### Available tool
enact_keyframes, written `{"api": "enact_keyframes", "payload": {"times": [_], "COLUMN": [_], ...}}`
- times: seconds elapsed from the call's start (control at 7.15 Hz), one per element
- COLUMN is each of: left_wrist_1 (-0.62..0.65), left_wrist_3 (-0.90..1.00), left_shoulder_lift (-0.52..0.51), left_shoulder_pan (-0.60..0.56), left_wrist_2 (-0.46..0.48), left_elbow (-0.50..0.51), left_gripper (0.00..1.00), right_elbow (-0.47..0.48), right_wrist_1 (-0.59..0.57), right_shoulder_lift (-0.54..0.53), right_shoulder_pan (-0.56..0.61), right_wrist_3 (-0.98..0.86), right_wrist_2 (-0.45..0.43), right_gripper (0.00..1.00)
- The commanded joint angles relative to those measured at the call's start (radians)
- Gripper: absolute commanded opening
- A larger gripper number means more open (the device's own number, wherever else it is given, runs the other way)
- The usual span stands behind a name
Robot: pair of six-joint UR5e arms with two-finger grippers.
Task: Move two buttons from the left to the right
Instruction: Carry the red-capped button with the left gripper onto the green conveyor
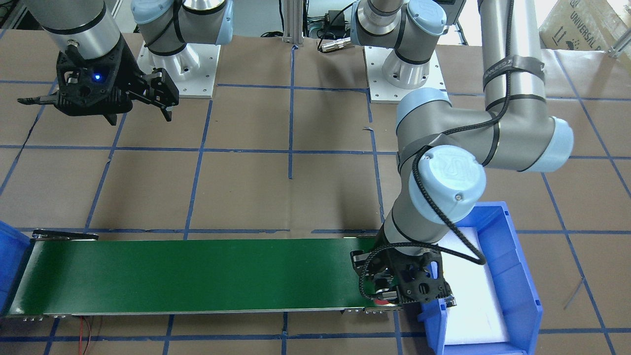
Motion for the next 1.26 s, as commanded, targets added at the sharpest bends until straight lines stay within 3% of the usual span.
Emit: {"api": "enact_keyframes", "payload": {"times": [0.0,0.42,0.56,0.7,0.84,1.12], "left_wrist_1": [0.007,0.009,0.007,0.007,0.007,0.006], "left_wrist_3": [-0.005,-0.02,-0.042,-0.042,-0.04,-0.014], "left_shoulder_lift": [-0.032,-0.03,-0.032,-0.029,-0.024,-0.024], "left_shoulder_pan": [-0.024,-0.039,-0.039,-0.039,-0.039,0.002], "left_wrist_2": [-0.002,0.0,0.0,0.003,0.003,-0.009], "left_elbow": [-0.011,-0.071,-0.072,-0.072,-0.071,-0.045], "left_gripper": [0.15,0.16,0.22,0.71,1.0,1.0], "right_elbow": [-0.001,0.001,0.001,0.001,0.001,0.001], "right_wrist_1": [0.0,0.0,0.0,0.0,0.002,0.0], "right_shoulder_lift": [0.0,0.0,0.0,0.0,0.0,0.0], "right_shoulder_pan": [0.0,0.0,0.0,0.0,0.0,0.0], "right_wrist_3": [0.0,-0.001,-0.001,0.0,-0.001,-0.003], "right_wrist_2": [0.0,0.0,0.0,0.0,0.0,0.0], "right_gripper": [1.0,1.0,1.0,1.0,1.0,1.0]}}
